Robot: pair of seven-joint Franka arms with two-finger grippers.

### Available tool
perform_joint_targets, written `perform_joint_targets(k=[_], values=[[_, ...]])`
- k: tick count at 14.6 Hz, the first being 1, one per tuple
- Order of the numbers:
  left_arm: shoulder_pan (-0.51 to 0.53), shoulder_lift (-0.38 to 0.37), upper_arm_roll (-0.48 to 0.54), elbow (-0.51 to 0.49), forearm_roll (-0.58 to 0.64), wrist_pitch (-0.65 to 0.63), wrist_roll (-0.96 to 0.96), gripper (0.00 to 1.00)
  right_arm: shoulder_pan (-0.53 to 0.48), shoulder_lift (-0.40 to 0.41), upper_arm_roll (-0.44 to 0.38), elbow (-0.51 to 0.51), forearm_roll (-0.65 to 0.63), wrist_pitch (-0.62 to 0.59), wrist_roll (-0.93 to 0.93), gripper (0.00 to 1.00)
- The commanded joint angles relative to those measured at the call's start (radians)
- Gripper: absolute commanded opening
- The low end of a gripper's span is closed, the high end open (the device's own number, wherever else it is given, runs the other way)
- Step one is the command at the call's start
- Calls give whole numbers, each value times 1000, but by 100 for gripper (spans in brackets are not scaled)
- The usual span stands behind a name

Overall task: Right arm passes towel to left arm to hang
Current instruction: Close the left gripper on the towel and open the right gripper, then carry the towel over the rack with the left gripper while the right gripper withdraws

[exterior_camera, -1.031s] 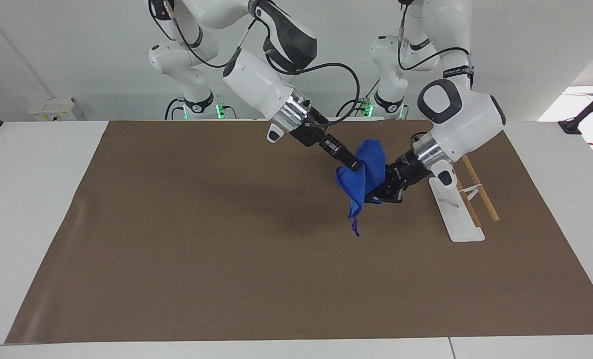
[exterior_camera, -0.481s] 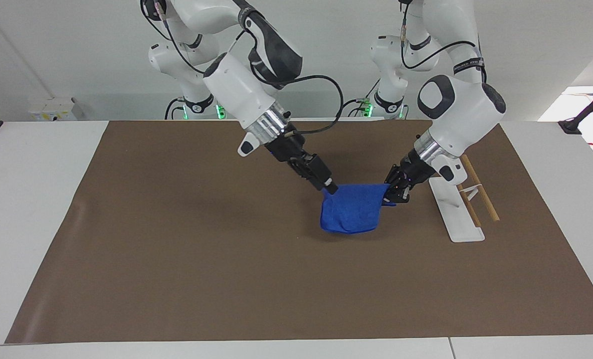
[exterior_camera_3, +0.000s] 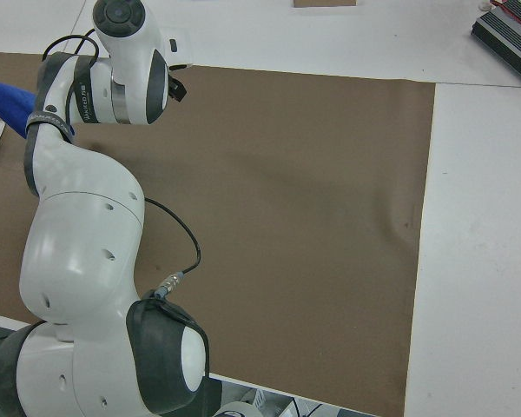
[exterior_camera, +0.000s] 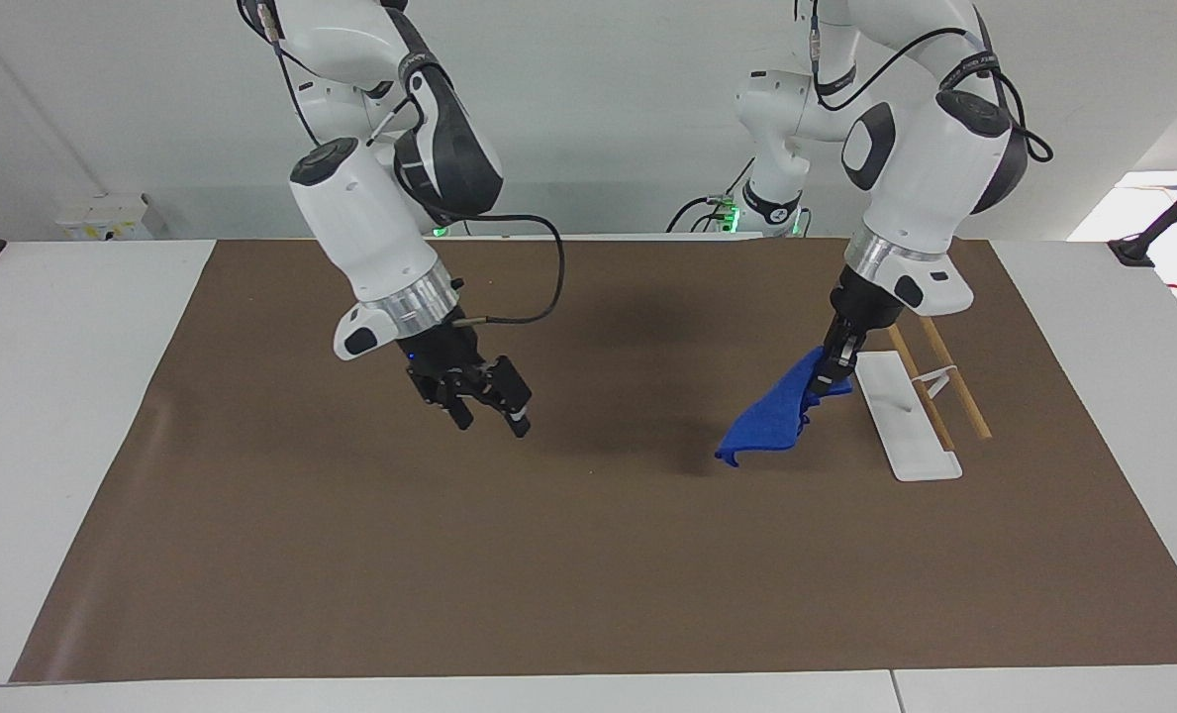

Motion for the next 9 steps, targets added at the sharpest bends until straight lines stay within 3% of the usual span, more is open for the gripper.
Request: perform_joint_targets(k=[1, 4, 7, 9], values=[[-12, -25, 9, -33, 104, 5, 58, 0, -71, -33, 14, -25, -126, -102, -93, 100], [0, -25, 8, -33, 217, 16, 166, 0, -133, -38, 11, 7, -189, -260, -228, 100], [15, -28, 14, -41, 265, 9, 377, 0, -176, -97, 11, 11, -229, -383, -290, 100], [15, -42, 14, -59, 316, -2, 379, 0, -196, -151, 11, 11, -249, -461, -336, 100]])
